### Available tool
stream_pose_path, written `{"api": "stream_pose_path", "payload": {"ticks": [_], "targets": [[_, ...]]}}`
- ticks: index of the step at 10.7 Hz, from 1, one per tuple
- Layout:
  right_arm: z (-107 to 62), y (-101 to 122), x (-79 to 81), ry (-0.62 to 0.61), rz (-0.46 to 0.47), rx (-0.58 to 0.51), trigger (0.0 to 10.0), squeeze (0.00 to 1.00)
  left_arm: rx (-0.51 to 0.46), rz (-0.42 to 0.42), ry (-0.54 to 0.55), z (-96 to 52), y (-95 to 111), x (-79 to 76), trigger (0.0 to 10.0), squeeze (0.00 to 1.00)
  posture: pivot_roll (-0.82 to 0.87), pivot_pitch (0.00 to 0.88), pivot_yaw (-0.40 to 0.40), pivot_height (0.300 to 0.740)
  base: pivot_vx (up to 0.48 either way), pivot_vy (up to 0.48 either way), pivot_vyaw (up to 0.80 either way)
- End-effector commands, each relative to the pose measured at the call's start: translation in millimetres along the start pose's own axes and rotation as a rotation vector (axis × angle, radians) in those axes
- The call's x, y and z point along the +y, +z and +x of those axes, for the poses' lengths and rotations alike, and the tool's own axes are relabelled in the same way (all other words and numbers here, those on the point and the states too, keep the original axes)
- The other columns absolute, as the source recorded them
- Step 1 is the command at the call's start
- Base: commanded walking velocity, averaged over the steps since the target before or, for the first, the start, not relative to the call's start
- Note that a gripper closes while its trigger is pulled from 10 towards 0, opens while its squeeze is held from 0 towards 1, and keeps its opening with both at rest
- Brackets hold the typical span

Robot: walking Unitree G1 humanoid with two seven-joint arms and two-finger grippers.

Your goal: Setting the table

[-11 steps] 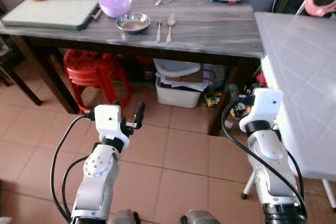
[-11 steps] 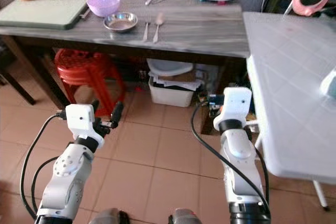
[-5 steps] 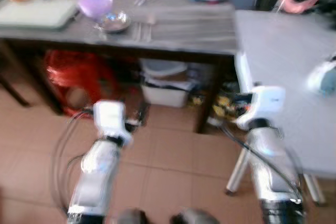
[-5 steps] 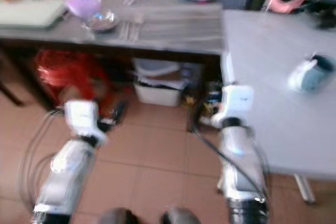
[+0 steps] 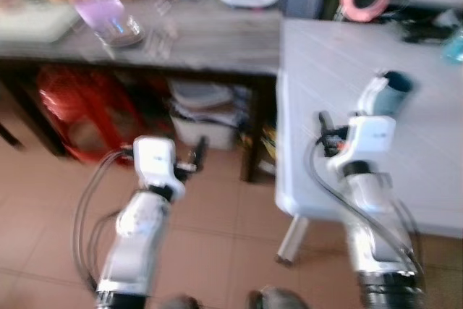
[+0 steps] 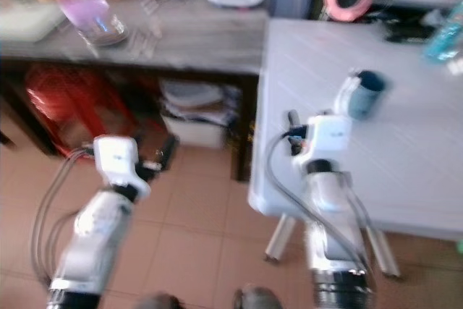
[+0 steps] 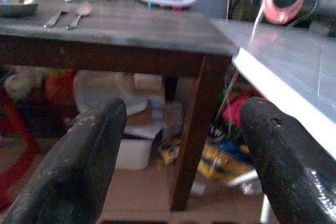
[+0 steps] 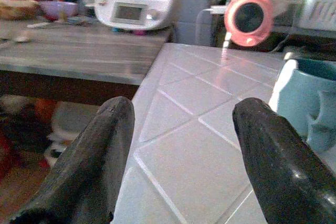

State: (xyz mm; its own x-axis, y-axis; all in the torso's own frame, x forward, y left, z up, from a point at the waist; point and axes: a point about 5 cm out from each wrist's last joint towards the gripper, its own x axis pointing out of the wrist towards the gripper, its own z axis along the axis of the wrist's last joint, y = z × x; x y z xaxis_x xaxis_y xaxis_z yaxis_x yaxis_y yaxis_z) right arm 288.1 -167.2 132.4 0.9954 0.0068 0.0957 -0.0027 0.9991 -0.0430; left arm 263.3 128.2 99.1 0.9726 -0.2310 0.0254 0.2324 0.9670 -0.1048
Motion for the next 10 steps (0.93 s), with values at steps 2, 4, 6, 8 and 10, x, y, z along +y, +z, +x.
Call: {"api": "stream_pose_path", "payload": {"ticks": [2,4,6,8,10], "targets": [[5.7,3.6,-4.6,-0.014,-0.010,-0.020,10.0,0.00,-0.005,0.011,-0.005,2.5,3.0,-1.0,10.0,0.00,-0.08,0.053,0.047,0.740,0.000,-0.225,0.00],[9.9,4.1,-7.7,-0.030,-0.005,-0.017,10.0,0.00,0.001,0.019,-0.005,4.4,3.2,-0.3,10.0,0.00,-0.07,0.060,0.053,0.740,0.000,0.000,0.00],[15.3,7.6,-5.1,-0.032,-0.005,-0.030,10.0,0.00,-0.004,0.026,-0.003,4.6,6.8,1.0,10.0,0.00,-0.07,0.094,0.064,0.740,0.000,0.000,-0.54],[18.0,8.2,-0.2,-0.028,-0.002,-0.035,10.0,0.00,-0.006,0.043,-0.008,0.7,8.7,2.1,10.0,0.00,-0.06,0.119,0.073,0.740,0.000,0.000,-0.22],[21.8,9.5,1.1,-0.024,-0.003,-0.042,10.0,0.00,-0.003,0.056,-0.012,-1.7,10.2,5.0,10.0,0.00,-0.05,0.128,0.079,0.740,0.000,0.000,0.00]]}}
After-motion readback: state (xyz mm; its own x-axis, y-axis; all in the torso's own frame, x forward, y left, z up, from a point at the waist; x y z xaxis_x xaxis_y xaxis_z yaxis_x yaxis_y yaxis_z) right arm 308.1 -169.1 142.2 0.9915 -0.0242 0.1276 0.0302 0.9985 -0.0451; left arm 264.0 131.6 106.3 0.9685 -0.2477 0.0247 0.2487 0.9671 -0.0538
